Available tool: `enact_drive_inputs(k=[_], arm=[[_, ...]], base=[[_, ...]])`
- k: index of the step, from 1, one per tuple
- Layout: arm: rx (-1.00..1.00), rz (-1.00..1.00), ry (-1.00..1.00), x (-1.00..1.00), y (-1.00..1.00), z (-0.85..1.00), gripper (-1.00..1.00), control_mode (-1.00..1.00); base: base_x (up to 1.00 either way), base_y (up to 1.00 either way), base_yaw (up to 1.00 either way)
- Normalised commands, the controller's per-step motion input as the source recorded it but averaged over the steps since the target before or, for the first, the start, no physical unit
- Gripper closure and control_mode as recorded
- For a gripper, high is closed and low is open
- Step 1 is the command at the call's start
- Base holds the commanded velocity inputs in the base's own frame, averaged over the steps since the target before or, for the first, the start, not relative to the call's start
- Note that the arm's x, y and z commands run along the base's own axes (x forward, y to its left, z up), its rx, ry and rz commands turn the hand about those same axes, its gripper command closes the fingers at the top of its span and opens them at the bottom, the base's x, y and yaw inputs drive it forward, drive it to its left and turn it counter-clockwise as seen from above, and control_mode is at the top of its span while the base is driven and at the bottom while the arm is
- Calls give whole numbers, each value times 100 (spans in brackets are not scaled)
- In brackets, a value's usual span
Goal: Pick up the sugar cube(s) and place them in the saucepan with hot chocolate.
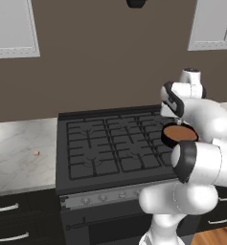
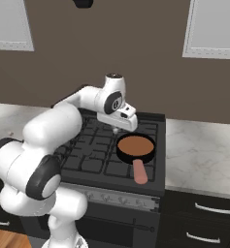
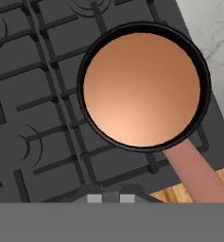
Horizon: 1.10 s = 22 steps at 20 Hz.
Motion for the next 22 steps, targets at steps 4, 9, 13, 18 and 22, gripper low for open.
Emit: enact_drive_inputs(k=[4,9,13,18,22], arm=[[14,5,0,36,-91,0,100,-100],[3,3,0,27,-46,0,100,-100],[-4,0,0,13,-22,-13,100,-100],[-12,1,-2,0,-9,-36,100,-100],[-14,8,-7,-25,0,-39,100,-100]], base=[[0,0,0],[0,0,0],[0,0,0],[0,0,0],[0,0,0]])
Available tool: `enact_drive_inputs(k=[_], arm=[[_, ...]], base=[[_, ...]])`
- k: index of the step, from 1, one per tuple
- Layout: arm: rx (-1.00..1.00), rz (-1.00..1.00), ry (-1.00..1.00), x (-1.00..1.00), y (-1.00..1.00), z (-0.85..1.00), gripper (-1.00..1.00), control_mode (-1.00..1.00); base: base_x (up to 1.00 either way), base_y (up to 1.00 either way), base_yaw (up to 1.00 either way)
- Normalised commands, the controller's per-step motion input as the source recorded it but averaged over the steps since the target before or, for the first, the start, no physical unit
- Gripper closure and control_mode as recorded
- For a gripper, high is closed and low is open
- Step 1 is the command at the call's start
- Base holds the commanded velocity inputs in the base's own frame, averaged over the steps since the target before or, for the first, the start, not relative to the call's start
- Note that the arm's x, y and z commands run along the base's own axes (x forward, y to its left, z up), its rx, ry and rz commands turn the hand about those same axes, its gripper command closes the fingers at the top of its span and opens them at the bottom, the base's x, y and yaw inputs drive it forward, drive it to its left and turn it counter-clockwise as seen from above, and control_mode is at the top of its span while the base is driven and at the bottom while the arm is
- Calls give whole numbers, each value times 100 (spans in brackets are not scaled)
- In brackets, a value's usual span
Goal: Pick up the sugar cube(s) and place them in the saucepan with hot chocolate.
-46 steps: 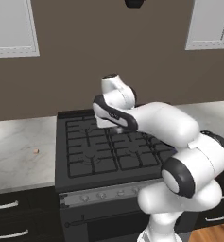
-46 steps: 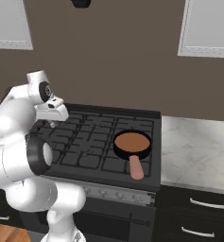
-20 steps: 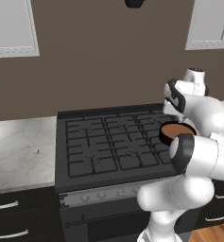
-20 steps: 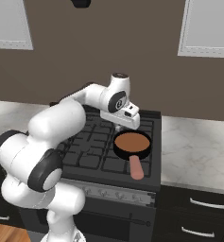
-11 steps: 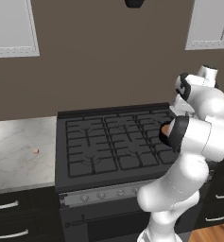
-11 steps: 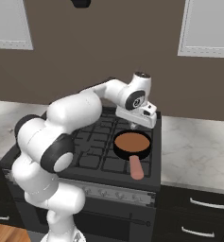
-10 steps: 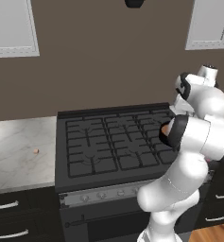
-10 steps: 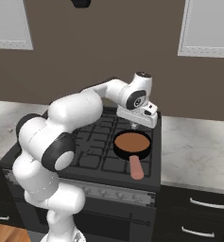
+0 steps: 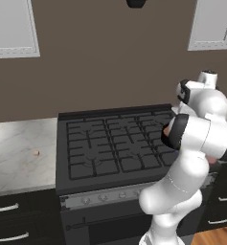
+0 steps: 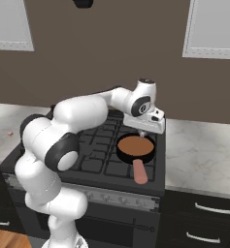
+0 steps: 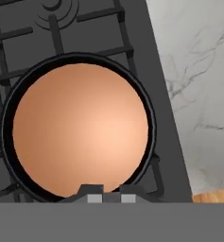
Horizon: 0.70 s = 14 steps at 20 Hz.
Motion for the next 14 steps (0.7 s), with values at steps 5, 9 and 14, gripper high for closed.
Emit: enact_drive_inputs(k=[5,9,14], arm=[[-13,3,-6,-5,0,-35,100,-100],[-2,1,0,0,9,-14,100,-100],[0,0,0,19,32,-1,100,-100]], base=[[0,0,0],[0,0,0],[0,0,0]])
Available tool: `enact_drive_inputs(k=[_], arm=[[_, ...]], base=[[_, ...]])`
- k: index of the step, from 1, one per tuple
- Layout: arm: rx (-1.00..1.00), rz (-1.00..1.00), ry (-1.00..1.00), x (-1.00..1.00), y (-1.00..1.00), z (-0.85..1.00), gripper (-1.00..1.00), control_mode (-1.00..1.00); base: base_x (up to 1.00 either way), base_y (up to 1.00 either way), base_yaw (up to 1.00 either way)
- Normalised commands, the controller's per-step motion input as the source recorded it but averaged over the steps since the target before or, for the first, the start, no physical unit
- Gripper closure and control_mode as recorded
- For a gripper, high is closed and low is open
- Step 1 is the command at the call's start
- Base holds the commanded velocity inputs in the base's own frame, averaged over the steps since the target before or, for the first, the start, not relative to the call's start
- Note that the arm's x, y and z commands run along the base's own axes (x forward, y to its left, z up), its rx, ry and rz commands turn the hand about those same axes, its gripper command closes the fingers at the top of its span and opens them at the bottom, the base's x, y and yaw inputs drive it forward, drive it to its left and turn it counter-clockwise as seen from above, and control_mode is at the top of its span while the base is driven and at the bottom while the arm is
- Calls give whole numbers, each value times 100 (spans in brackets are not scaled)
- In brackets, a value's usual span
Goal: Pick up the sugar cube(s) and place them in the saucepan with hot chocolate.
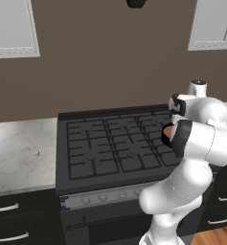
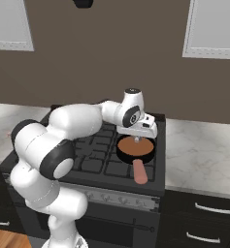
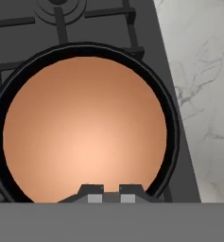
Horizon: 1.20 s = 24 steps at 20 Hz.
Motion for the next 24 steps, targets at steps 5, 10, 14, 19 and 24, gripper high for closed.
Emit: enact_drive_inputs(k=[5,10,14,19,24], arm=[[0,0,0,6,2,0,100,-100],[1,0,0,15,0,-7,100,-100],[4,0,0,15,0,-23,100,-100],[4,0,0,8,0,-20,100,-100],[2,0,0,6,0,-11,-100,-100]], base=[[0,0,0],[0,0,0],[0,0,0],[0,0,0],[0,0,0]])
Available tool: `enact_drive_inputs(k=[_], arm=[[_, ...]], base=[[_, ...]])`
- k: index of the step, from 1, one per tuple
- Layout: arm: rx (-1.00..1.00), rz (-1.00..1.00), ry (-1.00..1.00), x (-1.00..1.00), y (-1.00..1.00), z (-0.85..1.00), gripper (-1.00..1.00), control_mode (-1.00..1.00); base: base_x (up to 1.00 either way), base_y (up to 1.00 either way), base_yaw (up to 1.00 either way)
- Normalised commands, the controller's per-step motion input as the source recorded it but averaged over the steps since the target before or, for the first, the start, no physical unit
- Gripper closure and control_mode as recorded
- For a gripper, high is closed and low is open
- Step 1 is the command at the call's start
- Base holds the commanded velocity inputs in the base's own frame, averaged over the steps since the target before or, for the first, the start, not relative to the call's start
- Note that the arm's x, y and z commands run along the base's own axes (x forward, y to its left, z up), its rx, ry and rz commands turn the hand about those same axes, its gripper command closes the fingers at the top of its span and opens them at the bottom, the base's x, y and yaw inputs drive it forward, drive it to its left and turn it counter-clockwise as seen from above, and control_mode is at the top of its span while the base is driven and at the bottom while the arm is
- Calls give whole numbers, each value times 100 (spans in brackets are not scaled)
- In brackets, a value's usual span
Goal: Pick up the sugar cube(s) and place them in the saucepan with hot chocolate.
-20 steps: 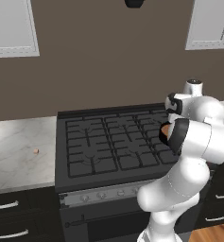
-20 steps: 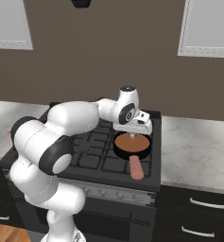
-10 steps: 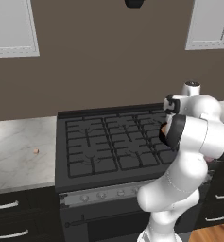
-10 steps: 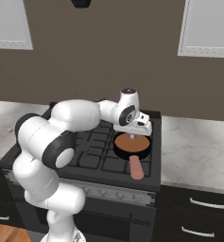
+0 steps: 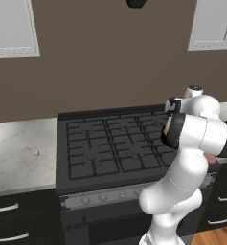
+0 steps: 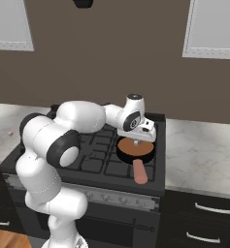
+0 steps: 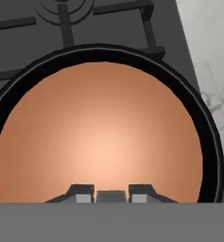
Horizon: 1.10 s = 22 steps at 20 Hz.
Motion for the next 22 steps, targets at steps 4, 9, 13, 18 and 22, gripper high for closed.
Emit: enact_drive_inputs(k=[4,9,13,18,22], arm=[[0,0,0,5,0,0,-100,-100],[0,0,0,1,0,0,-100,-100],[-1,4,0,0,0,11,-100,-100],[-1,19,0,-29,65,46,-100,-100],[0,30,0,-34,98,67,-100,-100]], base=[[0,0,0],[0,0,0],[0,0,0],[0,0,0],[0,0,0]])
